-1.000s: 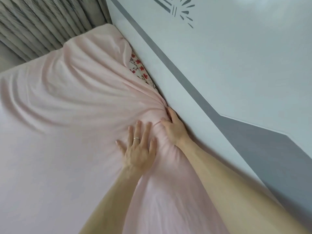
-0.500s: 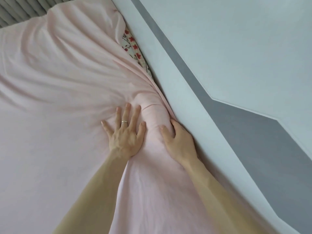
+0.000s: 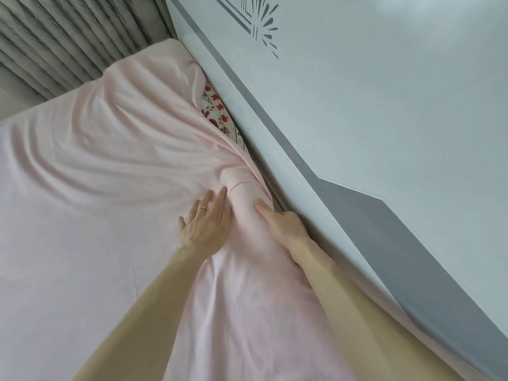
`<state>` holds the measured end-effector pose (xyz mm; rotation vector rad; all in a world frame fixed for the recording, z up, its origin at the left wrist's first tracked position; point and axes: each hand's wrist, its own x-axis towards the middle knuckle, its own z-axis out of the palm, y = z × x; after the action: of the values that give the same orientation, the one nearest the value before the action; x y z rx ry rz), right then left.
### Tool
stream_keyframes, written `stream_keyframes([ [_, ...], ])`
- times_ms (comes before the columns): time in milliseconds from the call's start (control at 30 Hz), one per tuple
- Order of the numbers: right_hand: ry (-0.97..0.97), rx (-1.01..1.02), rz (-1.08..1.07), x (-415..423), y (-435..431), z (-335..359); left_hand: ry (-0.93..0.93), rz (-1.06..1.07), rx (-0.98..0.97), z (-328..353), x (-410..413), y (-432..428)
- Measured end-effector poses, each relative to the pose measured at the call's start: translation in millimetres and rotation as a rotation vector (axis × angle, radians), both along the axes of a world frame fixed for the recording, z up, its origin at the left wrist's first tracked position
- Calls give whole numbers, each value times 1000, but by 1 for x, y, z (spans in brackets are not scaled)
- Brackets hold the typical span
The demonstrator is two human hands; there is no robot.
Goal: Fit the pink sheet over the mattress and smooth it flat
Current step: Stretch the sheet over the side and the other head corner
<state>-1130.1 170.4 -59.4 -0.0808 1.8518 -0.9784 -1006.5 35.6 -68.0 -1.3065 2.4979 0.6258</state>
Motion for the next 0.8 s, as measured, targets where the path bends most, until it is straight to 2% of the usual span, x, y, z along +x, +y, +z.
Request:
stream_keyframes([
  [100,601,227,135,17,2,-19,-5,45,18,-25,3,20],
  [167,1001,207,184,41,13,-26,100,107,-30,-42,6,34],
  [233,1154,122,277,73,36,-29,194,121,-153,-54,12,37],
  [333,1198,184,455,97,92,-51,267,163,-236,-67,17,35],
  [433,1173,344,436,89,108,-62,225,128,-203,-67,17,32],
  [567,1118,389,429,85,101,-48,139,65,-57,-47,33,33],
  [633,1113,409,400,101,105,-36,104,57,-55,-42,69,57],
  [700,1133,300,505,137,115,-23,100,84,-27,-41,121,104],
  [767,1151,148,718,173,145,-23,76,174,25,-43,186,164],
  [800,1169,136,774,180,166,-27,45,226,48,-43,223,197],
])
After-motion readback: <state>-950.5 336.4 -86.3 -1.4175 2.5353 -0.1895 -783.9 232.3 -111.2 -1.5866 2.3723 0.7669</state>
